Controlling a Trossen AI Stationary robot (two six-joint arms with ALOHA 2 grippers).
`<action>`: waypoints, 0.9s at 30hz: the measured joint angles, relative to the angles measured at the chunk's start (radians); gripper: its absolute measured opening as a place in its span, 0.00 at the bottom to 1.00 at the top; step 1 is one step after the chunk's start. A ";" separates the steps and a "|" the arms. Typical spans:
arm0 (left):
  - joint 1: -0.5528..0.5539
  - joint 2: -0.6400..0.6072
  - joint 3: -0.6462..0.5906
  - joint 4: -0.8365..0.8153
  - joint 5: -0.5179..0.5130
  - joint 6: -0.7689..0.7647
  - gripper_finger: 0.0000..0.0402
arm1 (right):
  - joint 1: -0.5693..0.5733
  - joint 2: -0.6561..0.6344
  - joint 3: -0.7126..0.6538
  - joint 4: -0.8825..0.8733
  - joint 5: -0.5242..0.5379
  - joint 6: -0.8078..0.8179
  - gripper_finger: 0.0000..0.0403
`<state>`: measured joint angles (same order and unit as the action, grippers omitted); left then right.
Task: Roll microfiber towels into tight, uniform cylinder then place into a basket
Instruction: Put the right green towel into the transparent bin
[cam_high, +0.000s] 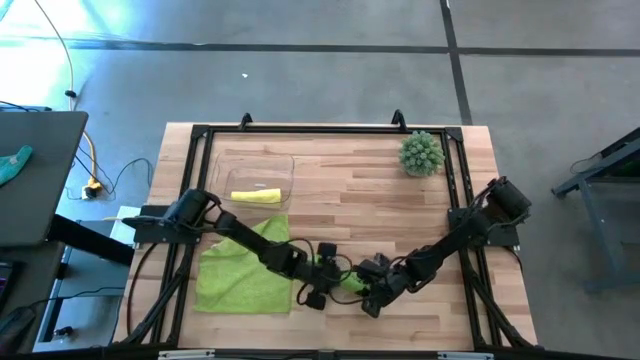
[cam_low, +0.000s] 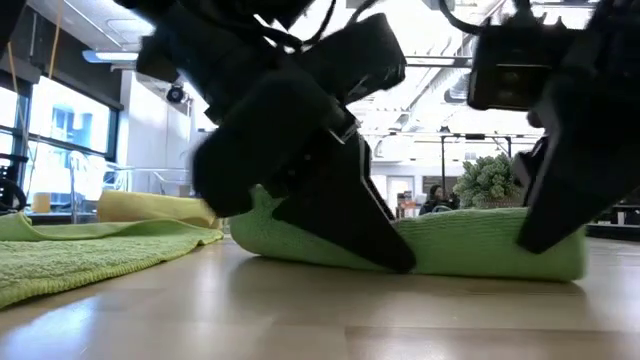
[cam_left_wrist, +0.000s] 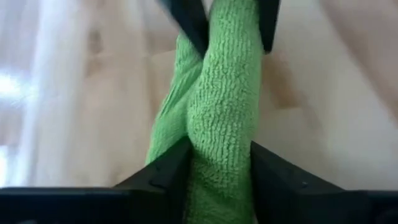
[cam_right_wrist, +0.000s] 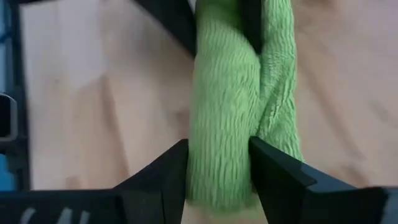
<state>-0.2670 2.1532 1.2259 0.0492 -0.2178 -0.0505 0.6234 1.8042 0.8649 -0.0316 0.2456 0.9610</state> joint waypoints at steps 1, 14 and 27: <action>0.005 -0.001 0.000 -0.008 0.008 -0.012 0.30 | 0.000 -0.022 -0.003 -0.028 0.000 -0.015 0.39; 0.073 -0.019 -0.003 -0.023 0.265 -0.113 0.03 | 0.004 -0.198 -0.001 -0.431 -0.007 -0.044 0.39; 0.260 -0.275 -0.011 -0.315 0.366 -0.039 0.03 | 0.018 -0.303 0.002 -0.630 0.010 -0.224 0.39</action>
<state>-0.0068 1.8784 1.2145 -0.2655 0.1480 -0.0897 0.6418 1.5010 0.8665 -0.6616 0.2553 0.7366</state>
